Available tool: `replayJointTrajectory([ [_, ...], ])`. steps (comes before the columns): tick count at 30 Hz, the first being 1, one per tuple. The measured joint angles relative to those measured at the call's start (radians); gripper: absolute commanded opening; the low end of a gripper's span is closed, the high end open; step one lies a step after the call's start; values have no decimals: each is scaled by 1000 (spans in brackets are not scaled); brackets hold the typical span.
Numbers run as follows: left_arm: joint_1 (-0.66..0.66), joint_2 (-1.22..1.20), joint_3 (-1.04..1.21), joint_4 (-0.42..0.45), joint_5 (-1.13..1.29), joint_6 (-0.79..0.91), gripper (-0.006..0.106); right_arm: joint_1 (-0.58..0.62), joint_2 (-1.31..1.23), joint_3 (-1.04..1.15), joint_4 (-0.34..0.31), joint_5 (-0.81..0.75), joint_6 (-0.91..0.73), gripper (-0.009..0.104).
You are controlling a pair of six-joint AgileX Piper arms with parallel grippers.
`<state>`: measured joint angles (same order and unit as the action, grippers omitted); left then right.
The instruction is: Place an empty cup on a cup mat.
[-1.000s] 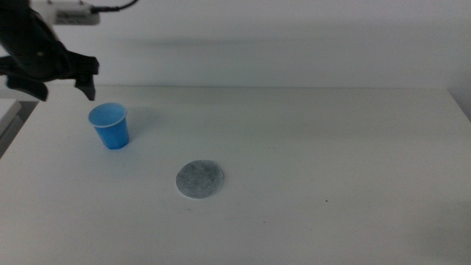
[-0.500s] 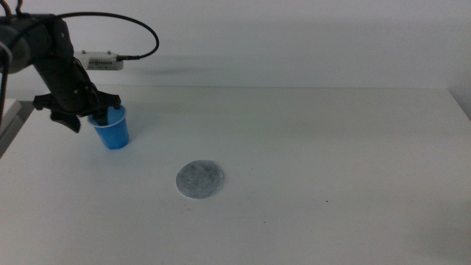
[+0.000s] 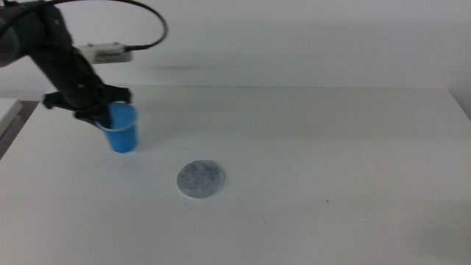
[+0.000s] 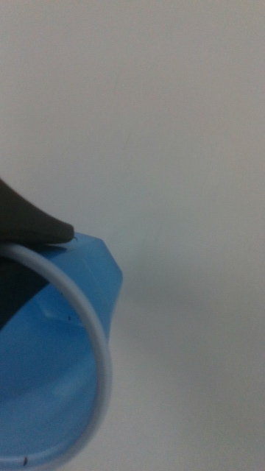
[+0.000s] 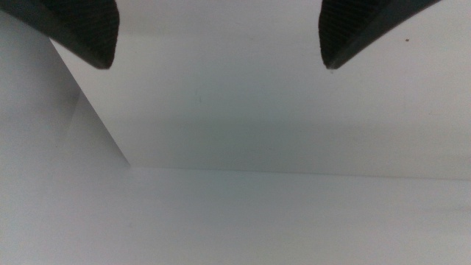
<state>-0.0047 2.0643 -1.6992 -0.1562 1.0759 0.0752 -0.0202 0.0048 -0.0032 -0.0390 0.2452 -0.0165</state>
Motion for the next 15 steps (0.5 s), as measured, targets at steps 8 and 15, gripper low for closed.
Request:
replayJointTrajectory([
  [8,-251,-163,243,-29,-124,-97,-2,0,0,0,0,0,0,93],
  [15,-354,-152,272,-22,-194,-140,-2,0,0,0,0,0,0,93],
])
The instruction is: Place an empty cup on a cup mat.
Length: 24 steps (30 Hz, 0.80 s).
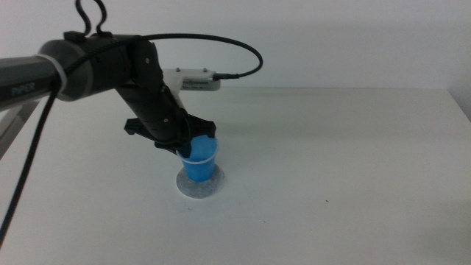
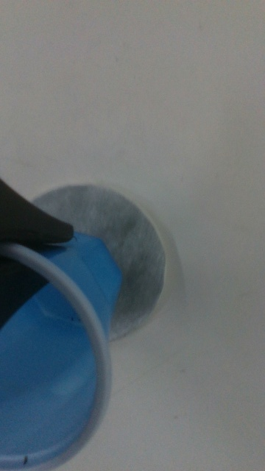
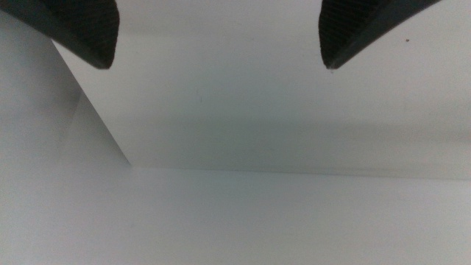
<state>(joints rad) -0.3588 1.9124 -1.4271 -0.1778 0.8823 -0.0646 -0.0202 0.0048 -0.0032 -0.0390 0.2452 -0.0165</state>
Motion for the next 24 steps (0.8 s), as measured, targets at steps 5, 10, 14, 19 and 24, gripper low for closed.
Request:
replayJointTrajectory([
  [5,-7,20,0,-6,-5,-6,1,0,0,0,0,0,0,93],
  [10,-8,30,0,-10,-3,-10,16,0,0,0,0,0,0,93],
  [14,-8,30,0,-4,-1,-10,45,0,0,0,0,0,0,93],
  [19,-6,28,-2,-3,53,14,94,0,0,0,0,0,0,93],
  [24,40,-64,-39,-10,171,57,94,0,0,0,0,0,0,93],
])
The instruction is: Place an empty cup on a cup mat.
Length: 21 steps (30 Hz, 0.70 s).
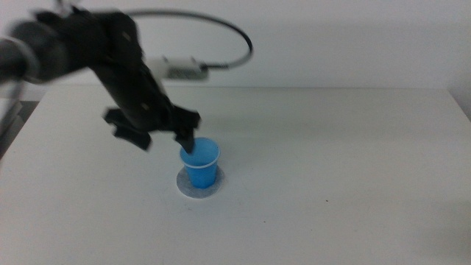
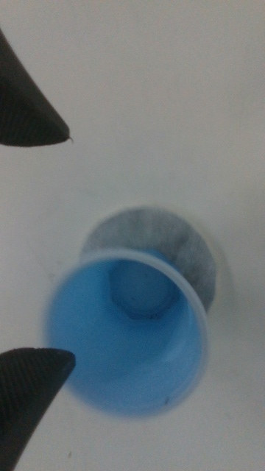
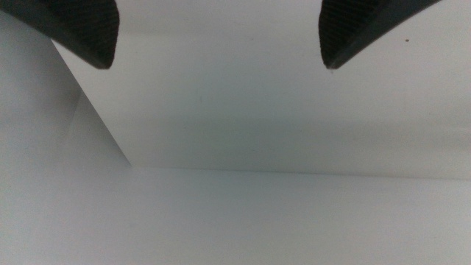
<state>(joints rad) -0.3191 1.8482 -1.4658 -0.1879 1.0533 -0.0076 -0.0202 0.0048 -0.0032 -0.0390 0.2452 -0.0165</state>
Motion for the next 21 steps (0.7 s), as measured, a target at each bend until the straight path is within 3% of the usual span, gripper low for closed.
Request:
replayJointTrajectory([
  [4,18,-208,50,94,-4,-50,94,0,0,0,0,0,0,93],
  [11,18,-663,333,280,-63,-169,94,0,0,0,0,0,0,93],
  [21,19,-1140,709,309,-257,-174,94,0,0,0,0,0,0,93],
])
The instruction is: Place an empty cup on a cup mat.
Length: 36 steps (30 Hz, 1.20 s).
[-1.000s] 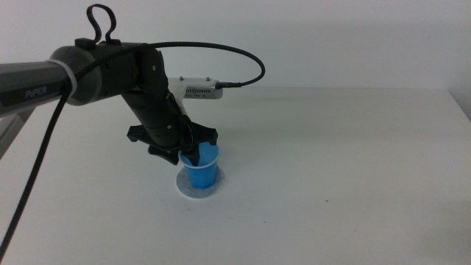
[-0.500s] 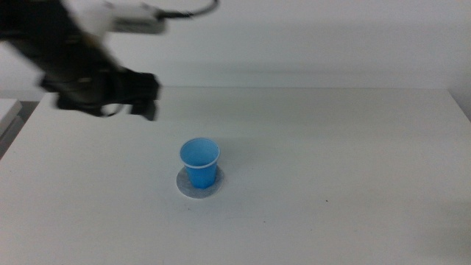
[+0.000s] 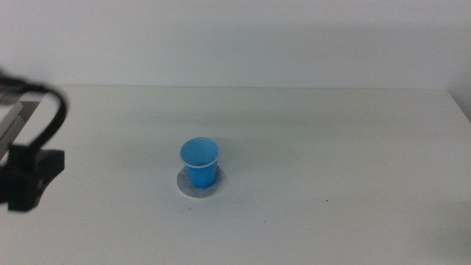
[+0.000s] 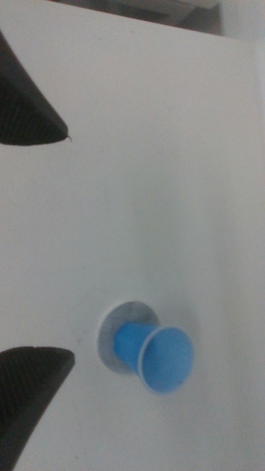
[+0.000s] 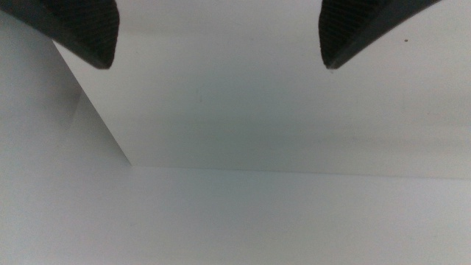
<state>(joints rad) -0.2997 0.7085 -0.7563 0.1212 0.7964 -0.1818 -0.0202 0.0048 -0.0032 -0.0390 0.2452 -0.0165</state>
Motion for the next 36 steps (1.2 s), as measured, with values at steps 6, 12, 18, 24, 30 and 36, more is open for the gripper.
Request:
replayJointTrajectory([
  [6,6,-164,207,-2,-223,0,94,0,0,0,0,0,0,93],
  [12,127,-389,471,-79,-507,29,94,0,0,0,0,0,0,93],
  [18,262,-625,692,-145,-601,74,94,0,0,0,0,0,0,93],
  [24,279,-705,752,-140,-590,48,94,0,0,0,0,0,0,93],
  [30,279,-705,756,-131,-597,48,94,0,0,0,0,0,0,93],
  [36,279,-705,756,-131,-616,48,94,0,0,0,0,0,0,93],
])
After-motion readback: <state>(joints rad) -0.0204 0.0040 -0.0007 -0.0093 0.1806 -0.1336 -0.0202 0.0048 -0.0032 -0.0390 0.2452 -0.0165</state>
